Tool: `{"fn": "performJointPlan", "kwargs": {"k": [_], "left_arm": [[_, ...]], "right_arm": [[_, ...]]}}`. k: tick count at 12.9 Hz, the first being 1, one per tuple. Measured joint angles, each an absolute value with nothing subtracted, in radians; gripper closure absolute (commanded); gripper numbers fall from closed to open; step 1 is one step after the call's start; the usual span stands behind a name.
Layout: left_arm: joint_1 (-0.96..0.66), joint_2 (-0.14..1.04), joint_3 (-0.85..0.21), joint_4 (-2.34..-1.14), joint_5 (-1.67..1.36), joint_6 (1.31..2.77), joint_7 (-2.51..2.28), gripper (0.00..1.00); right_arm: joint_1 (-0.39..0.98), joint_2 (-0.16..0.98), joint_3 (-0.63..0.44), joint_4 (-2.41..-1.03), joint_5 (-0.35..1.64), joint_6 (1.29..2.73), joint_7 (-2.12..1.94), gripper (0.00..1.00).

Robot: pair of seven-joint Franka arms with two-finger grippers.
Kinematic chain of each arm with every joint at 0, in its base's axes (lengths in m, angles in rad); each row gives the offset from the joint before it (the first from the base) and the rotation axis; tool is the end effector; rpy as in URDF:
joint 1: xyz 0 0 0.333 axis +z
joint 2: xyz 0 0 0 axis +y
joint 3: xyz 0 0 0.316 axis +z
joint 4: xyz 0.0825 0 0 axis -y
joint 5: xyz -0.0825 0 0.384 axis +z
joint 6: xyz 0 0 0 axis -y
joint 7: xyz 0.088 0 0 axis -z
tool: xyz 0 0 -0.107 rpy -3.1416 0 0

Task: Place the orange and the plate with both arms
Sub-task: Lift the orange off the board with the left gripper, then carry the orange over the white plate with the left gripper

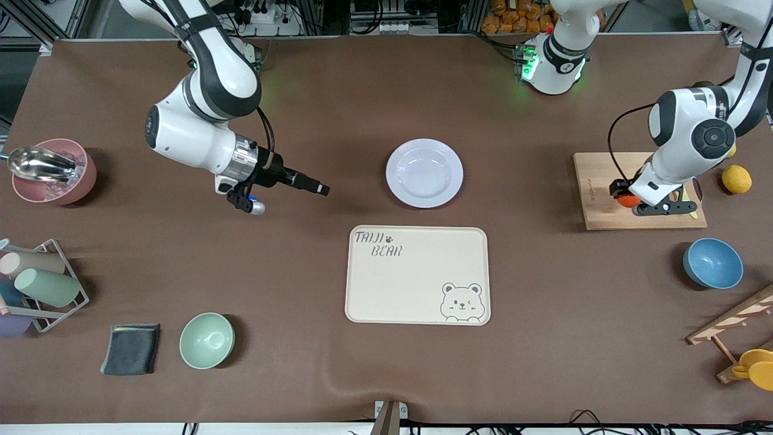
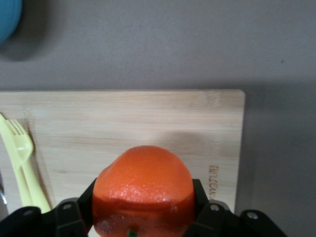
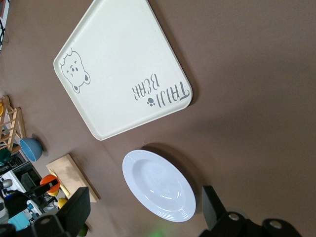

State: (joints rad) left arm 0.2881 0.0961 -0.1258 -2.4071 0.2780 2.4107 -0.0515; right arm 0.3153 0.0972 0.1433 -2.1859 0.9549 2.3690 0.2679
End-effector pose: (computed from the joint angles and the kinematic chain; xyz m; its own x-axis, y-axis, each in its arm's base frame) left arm 0.4789 0.0795 0.2662 0.9951 0.0057 -0.0982 -0.0099 -0.9875 -0.1574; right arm 0.4959 0.2547 0.3563 0.8793 -0.3608 -0.3108 -0.4761 -0.6746 -0.5641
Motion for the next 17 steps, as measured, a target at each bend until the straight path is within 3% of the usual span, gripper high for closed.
{"fn": "performJointPlan", "kwargs": {"k": [5, 11, 17], "left_arm": [[0.287, 0.045, -0.232, -2.239, 0.187, 2.167, -0.058, 1.0], [0.285, 0.047, -0.322, -2.097, 0.082, 2.036, -0.134, 1.0], [0.267, 0.095, -0.544, -1.957, 0.001, 1.911, -0.461, 1.0]], "right_arm": [[0.315, 0.098, 0.143, -2.192, 0.955, 2.382, 0.246, 0.0], [0.316, 0.101, 0.143, -2.198, 0.955, 2.386, 0.228, 0.0], [0.318, 0.103, 0.144, -2.202, 0.955, 2.392, 0.219, 0.0]]}}
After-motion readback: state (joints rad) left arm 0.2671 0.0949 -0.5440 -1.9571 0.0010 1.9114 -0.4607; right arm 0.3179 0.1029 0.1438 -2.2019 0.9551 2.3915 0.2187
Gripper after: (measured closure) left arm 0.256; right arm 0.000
